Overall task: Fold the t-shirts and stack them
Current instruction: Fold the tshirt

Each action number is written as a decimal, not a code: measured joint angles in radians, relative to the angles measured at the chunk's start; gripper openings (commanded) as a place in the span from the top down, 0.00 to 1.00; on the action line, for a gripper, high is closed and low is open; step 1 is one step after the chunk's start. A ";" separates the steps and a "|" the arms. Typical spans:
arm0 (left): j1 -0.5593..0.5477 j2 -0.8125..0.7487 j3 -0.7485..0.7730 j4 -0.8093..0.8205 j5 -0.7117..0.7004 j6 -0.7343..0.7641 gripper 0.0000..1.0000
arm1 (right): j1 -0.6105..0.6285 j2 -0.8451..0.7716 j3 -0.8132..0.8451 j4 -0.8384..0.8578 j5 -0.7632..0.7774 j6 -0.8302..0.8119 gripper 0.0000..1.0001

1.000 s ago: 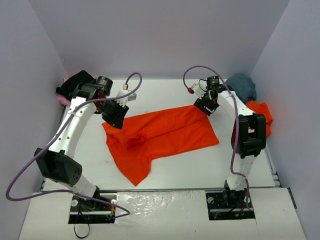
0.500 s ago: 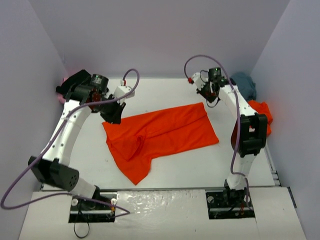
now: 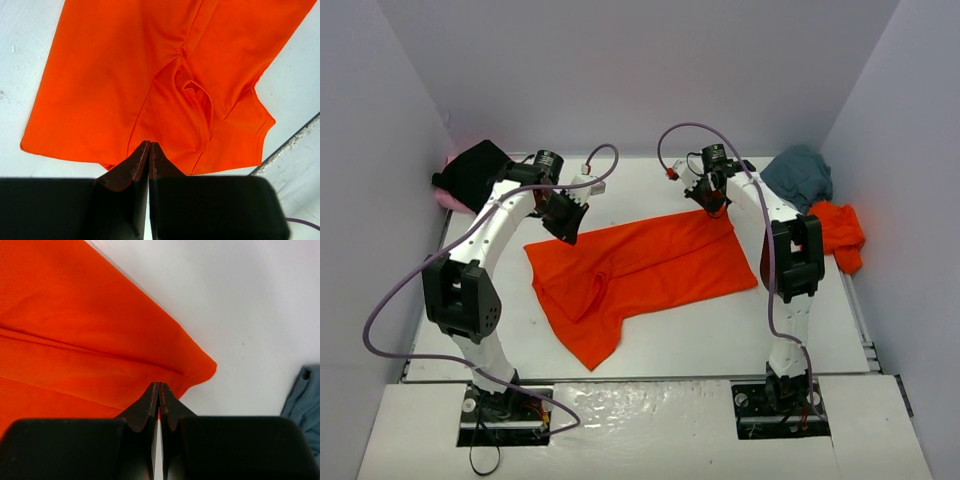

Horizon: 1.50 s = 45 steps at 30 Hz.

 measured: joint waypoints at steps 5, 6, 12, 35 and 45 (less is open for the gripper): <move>0.000 0.047 -0.001 0.017 0.009 0.000 1.00 | 0.005 0.029 0.001 -0.011 0.011 0.002 1.00; 0.000 0.055 -0.001 0.022 0.011 0.000 1.00 | 0.005 0.034 0.001 -0.014 0.016 0.003 1.00; 0.000 0.107 -0.002 0.036 0.018 0.000 1.00 | 0.004 0.067 0.015 -0.033 0.057 0.004 1.00; 0.000 0.168 -0.002 0.036 0.035 0.001 1.00 | -0.003 0.141 0.066 -0.081 0.151 0.006 0.57; 0.000 0.168 -0.002 0.036 0.038 0.002 1.00 | -0.016 0.140 0.064 -0.081 0.157 0.003 0.56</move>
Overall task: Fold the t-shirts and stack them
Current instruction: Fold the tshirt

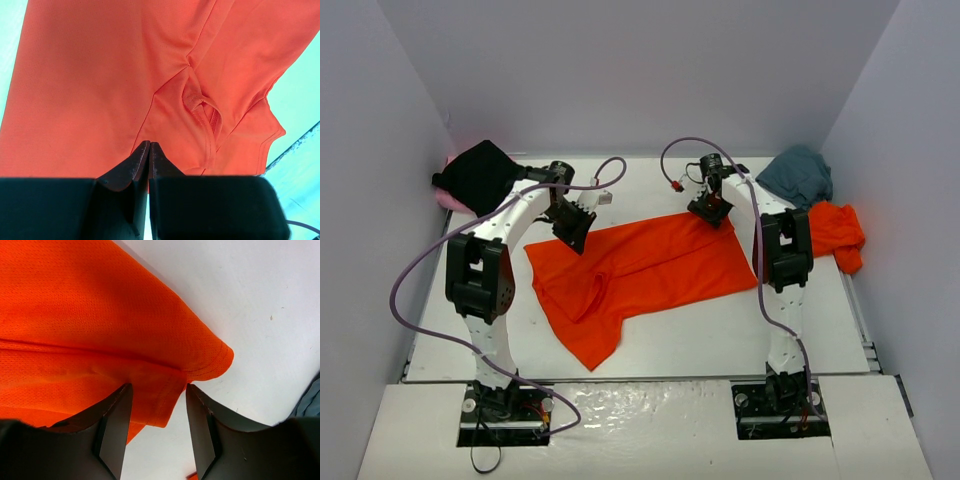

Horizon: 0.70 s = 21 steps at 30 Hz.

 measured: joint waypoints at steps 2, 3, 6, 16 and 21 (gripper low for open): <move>0.000 0.001 0.000 0.000 0.000 0.000 1.00 | -0.001 0.000 0.004 -0.002 0.005 0.000 0.58; 0.000 0.002 0.000 0.000 0.000 0.000 1.00 | -0.003 0.000 0.008 -0.003 0.007 0.000 0.63; 0.000 0.009 0.000 0.000 0.000 0.003 1.00 | -0.005 0.000 0.019 -0.002 0.008 0.000 0.88; 0.000 0.025 0.000 0.000 0.000 0.004 1.00 | -0.005 0.000 0.022 -0.013 0.008 -0.005 1.00; 0.000 0.026 0.000 0.000 -0.001 0.004 1.00 | -0.005 0.000 0.022 -0.019 -0.013 -0.015 1.00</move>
